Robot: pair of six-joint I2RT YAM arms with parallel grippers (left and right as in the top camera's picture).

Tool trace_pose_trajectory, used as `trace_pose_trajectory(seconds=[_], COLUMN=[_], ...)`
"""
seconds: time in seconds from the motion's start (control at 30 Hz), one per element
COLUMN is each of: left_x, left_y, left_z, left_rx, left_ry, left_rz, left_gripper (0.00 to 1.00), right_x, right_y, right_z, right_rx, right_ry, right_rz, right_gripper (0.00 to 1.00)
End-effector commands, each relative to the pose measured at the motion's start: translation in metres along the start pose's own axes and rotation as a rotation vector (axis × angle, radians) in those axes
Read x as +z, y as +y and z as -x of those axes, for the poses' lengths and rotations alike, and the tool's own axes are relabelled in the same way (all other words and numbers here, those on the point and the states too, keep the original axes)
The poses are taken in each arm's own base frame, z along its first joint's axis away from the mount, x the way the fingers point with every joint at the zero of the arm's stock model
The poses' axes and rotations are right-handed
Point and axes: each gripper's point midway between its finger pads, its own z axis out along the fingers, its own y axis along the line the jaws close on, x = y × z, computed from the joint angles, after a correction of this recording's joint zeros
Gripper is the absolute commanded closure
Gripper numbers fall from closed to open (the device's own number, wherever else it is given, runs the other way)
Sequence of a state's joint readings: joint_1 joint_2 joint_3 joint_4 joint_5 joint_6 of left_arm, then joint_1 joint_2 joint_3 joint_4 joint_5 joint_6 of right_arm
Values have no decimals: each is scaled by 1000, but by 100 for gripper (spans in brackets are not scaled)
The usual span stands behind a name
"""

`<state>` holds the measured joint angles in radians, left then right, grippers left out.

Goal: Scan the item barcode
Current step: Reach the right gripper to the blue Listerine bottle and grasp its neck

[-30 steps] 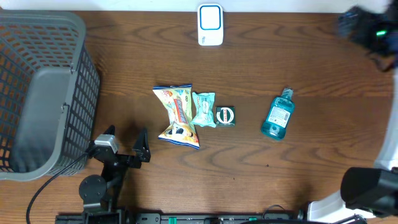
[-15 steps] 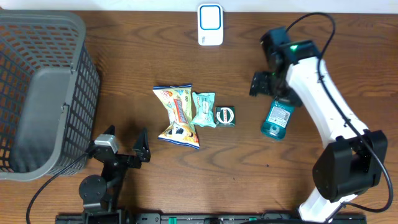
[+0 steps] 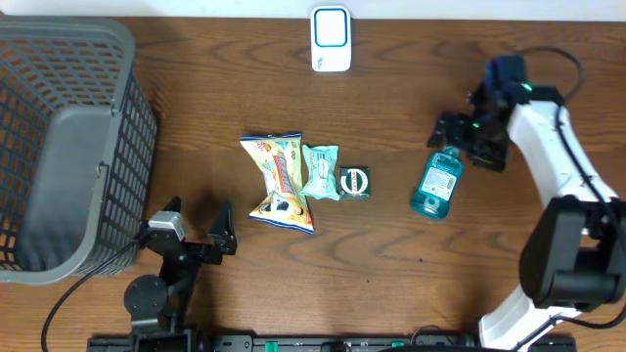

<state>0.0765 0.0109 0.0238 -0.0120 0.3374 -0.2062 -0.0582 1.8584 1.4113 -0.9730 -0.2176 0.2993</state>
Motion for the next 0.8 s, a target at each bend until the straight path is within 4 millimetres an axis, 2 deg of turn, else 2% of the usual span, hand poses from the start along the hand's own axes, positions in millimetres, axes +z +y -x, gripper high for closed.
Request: trace_pose_trajectory(seconds=[0.0,0.13,0.37,0.5,0.6,0.77], left_x=[1,1,1,1,1,1], left_y=[2,2,2,2,2,2], left_z=[-15,-15,-15,-15,-15,-15], left_rx=[-10,-10,-10,-10,-10,-10], left_ry=[44,44,44,44,44,44], left_rz=[0,0,0,0,0,0], left_gripper=[2,2,2,2,2,2], right_x=[12,29,63,80,88,91], right_y=[-7,-10,-8,-27,-44,-47], right_z=[-8,-4,-15,-23,-29,-32], right_rx=[-20,-42,-94,-66,-56,-71], right_ry=[31,-25,-79,-86,-82,-82], right_rz=[212,287,311,221,138,126], right_gripper=[1,1,1,1,10,23])
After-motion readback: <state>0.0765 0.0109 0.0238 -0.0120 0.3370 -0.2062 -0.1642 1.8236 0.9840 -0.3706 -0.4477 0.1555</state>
